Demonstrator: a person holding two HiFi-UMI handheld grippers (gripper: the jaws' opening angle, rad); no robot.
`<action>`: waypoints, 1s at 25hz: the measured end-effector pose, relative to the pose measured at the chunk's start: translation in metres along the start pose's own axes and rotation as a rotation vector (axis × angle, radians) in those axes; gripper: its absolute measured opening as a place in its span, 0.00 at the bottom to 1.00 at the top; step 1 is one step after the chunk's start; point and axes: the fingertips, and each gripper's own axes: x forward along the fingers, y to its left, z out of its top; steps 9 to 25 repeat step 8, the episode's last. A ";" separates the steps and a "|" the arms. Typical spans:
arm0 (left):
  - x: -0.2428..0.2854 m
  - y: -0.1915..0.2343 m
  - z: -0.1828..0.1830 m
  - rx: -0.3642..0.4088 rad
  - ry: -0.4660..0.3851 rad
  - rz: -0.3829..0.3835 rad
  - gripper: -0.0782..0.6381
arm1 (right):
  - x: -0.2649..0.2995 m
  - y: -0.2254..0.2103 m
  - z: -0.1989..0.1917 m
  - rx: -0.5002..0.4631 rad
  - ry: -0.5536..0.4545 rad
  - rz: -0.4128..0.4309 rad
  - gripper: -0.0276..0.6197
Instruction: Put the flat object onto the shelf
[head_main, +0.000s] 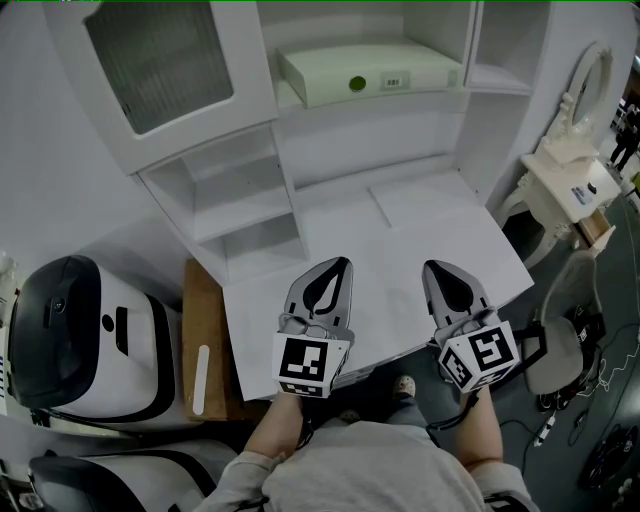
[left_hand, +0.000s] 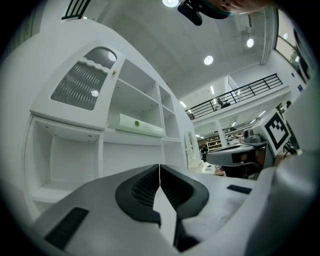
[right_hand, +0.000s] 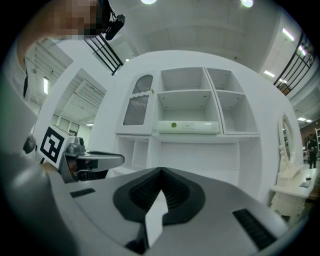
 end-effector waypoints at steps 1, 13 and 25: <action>-0.001 0.000 0.000 0.000 0.000 0.001 0.13 | 0.000 0.001 0.000 0.002 -0.001 0.000 0.06; -0.008 0.001 -0.002 -0.006 0.005 0.006 0.13 | -0.004 0.008 0.001 0.004 -0.003 0.008 0.06; -0.008 0.001 -0.002 -0.006 0.005 0.006 0.13 | -0.004 0.008 0.001 0.004 -0.003 0.008 0.06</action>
